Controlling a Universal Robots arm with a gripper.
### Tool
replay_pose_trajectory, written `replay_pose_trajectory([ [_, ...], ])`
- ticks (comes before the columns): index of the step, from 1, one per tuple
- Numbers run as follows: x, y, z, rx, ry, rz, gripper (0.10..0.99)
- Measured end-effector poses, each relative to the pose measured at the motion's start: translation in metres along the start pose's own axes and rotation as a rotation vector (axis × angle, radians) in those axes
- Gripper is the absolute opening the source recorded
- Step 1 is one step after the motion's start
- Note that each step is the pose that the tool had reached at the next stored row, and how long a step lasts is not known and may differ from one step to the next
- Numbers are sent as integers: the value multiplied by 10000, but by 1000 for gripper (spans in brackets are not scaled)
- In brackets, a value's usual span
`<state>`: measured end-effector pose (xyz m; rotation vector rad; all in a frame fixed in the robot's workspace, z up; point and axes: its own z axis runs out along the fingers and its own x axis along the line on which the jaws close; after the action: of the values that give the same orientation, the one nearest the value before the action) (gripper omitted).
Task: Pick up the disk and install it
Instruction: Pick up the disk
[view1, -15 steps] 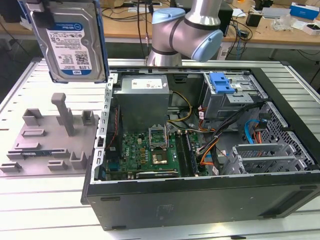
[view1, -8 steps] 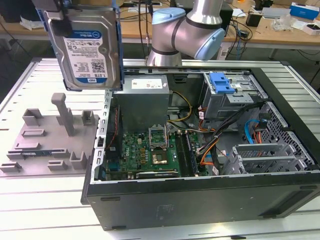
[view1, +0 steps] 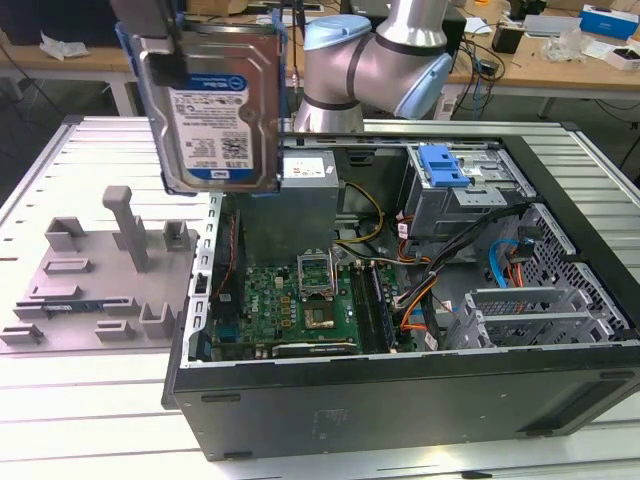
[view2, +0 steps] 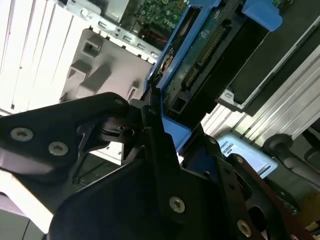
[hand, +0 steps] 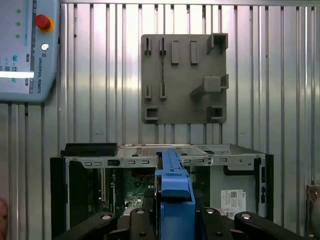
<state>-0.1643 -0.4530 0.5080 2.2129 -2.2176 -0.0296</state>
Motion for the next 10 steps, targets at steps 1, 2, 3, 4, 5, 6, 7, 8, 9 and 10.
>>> replay_pose_trajectory([
  [1, 36, -125, 3, -21, -1, -1, 365],
  [2, 60, -206, 5, -37, -1, -2, 365],
  [3, 77, -264, 7, -48, -1, -1, 365],
  [4, 90, -308, 7, -59, 0, 0, 365],
  [5, 112, -381, 7, -74, 3, -2, 365],
  [6, 125, -419, 8, -81, 2, -1, 365],
  [7, 141, -464, 10, -88, -2, 0, 365],
  [8, 155, -508, 11, -95, -2, -2, 365],
  [9, 171, -553, 10, -106, 0, 0, 365],
  [10, 195, -622, 11, -118, 0, -1, 365],
])
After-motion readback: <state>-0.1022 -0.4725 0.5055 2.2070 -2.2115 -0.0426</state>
